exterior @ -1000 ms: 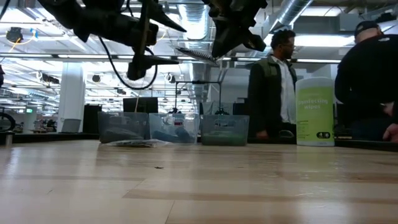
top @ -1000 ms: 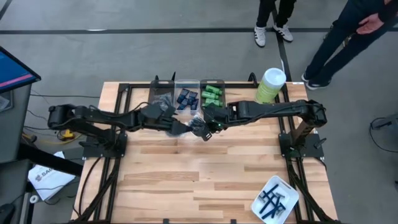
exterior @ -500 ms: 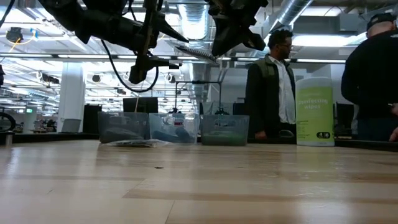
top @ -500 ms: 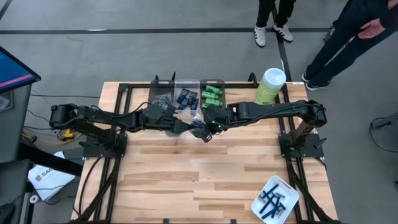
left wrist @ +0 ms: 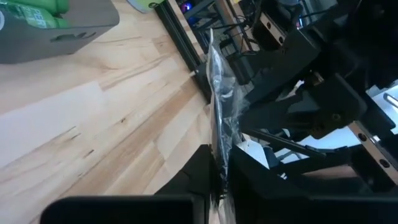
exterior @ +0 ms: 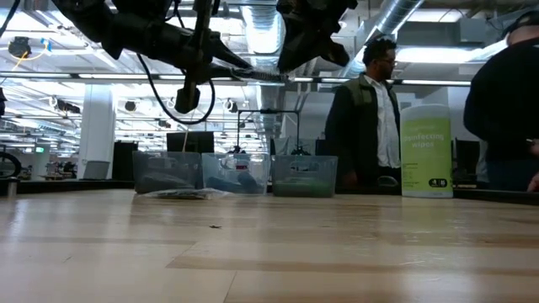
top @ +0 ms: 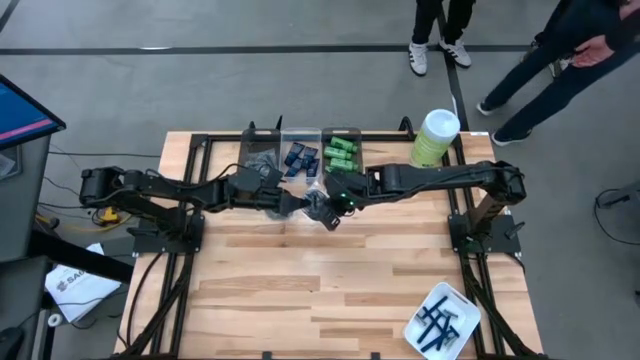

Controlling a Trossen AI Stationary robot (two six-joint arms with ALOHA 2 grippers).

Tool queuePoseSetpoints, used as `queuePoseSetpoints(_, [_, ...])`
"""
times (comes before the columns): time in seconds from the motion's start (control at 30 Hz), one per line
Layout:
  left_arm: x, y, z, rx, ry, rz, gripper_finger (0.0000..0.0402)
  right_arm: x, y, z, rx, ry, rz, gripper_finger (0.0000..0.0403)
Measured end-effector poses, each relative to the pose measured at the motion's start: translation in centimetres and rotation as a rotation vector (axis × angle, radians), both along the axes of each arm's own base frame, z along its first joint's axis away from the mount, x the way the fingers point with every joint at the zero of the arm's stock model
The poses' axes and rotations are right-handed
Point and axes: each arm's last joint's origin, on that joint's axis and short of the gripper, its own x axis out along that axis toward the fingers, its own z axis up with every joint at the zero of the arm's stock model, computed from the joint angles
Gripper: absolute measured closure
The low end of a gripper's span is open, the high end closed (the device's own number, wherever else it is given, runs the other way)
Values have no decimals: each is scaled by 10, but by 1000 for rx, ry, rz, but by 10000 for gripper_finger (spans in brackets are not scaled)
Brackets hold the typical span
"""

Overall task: Pick & Place Travel size toiletries
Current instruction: Put the black hairbrush into the left black bin

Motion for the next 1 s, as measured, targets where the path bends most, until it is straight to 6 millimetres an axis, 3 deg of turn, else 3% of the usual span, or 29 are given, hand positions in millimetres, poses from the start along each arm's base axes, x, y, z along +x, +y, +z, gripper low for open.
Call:
queuePoseSetpoints(0.1, [-2, 0, 4, 13, -13, -8, 380, -5, 1, 7, -9, -9, 16, 352])
queuePoseSetpoints(0.27, [-16, 5, 20, 101, -36, 23, 380, -25, 2, 36, -11, -90, 22, 266])
queuePoseSetpoints(0.47, [-54, 20, 36, 336, 107, 317, 380, -60, 7, 77, 6, -224, 15, 185])
queuePoseSetpoints(0.63, [-75, 37, 46, 577, 236, 590, 380, -76, 10, 93, -32, -282, -20, 169])
queuePoseSetpoints(0.77, [-82, 53, 34, 660, 433, 667, 378, -78, 12, 95, -42, -291, -49, 174])
queuePoseSetpoints(1.0, [-81, 79, 13, 713, 671, 725, 272, -69, 21, 83, -33, -240, -32, 174])
